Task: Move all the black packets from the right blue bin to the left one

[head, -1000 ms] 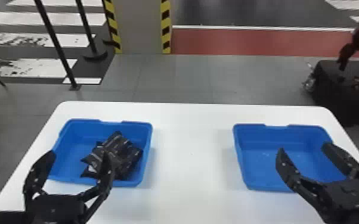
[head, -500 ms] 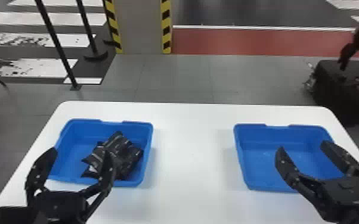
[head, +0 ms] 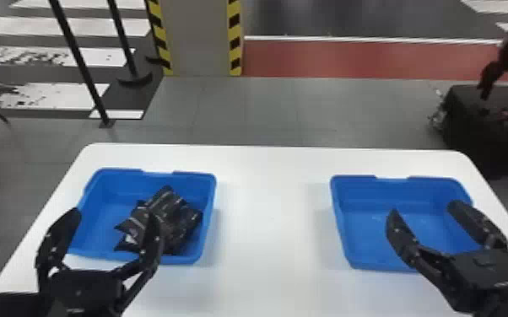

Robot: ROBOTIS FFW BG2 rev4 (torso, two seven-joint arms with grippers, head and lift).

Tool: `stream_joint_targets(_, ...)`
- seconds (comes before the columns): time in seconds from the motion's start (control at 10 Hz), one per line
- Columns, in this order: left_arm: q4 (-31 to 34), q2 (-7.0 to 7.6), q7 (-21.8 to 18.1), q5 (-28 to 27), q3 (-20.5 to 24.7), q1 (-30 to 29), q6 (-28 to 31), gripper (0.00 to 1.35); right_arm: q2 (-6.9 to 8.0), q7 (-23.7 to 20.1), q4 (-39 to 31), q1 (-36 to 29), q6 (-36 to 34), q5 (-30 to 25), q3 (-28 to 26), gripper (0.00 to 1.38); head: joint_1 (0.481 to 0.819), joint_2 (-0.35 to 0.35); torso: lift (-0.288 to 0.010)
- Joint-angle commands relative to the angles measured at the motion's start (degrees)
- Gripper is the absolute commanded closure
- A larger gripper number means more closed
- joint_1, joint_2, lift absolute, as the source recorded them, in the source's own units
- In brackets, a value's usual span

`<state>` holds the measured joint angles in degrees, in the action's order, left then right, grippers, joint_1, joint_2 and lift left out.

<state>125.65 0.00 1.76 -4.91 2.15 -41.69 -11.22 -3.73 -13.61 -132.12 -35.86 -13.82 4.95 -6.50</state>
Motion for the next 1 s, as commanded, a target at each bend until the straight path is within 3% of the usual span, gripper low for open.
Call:
stream_joint_targets(0.0, 0.0, -0.15, 0.0, -0.1, 0.0, 0.1, 0.0, 0.04, -0.22, 0.0, 0.0, 0.0, -0.1, 0.1, 0.0, 0.15, 0.695, 0.024, -0.110)
stream_joint_targets(0.9, -2.8, -0.15, -0.4, -0.2, -0.7, 2.0, -1.7, 0.04, -0.93, -0.1, 0.6, 0.7, 0.6, 0.2, 0.0, 0.15, 0.695, 0.017, -0.110)
